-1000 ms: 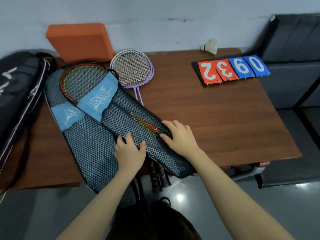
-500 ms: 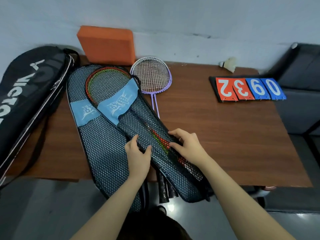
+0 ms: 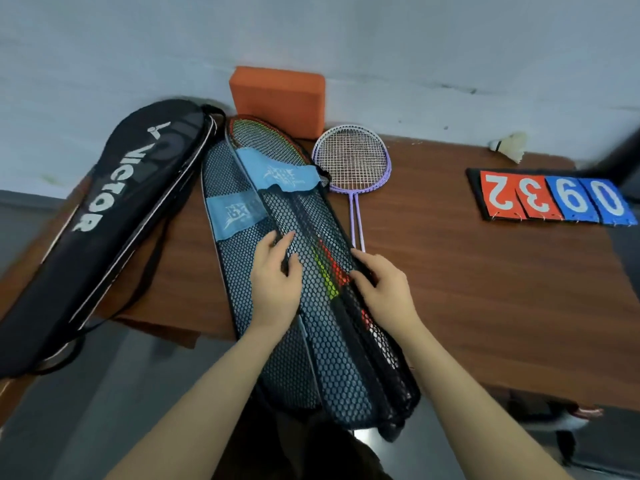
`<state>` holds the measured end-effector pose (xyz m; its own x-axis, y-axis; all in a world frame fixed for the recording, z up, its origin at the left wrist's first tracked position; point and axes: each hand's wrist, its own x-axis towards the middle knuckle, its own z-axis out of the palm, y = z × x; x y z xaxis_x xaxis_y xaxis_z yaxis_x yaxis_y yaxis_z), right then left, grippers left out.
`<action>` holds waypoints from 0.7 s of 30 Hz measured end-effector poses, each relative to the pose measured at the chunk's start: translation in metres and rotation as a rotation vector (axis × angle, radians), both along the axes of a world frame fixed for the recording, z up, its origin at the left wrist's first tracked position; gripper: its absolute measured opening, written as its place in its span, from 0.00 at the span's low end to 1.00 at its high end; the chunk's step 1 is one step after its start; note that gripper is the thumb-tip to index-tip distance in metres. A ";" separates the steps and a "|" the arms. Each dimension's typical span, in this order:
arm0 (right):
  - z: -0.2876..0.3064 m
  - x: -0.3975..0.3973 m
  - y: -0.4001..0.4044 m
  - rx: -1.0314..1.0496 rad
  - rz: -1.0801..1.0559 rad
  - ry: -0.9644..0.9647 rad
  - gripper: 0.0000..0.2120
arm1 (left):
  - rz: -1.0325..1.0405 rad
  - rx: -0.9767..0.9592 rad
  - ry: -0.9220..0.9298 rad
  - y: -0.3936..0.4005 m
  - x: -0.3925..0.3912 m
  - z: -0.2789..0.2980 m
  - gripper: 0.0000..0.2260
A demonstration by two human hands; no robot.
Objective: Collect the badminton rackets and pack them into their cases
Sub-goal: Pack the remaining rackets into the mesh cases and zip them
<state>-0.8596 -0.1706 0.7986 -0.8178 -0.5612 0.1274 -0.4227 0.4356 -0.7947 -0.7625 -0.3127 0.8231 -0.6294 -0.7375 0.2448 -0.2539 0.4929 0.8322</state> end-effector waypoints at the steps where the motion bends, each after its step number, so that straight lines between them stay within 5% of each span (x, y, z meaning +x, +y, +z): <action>1: 0.005 0.007 -0.008 -0.022 -0.003 0.038 0.16 | -0.004 -0.001 0.005 -0.009 0.004 0.005 0.16; 13: 0.046 0.117 -0.171 -0.049 -0.123 0.421 0.15 | -0.114 -0.082 0.155 -0.181 0.089 0.030 0.16; 21: 0.048 0.178 -0.325 -0.121 -0.143 0.275 0.14 | -0.282 -0.019 -0.068 -0.333 0.136 0.023 0.22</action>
<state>-0.6820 -0.4954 0.8467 -0.8127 -0.4106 0.4135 -0.5703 0.4151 -0.7088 -0.6265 -0.6458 0.8458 -0.8244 -0.5268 0.2067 -0.1598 0.5671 0.8080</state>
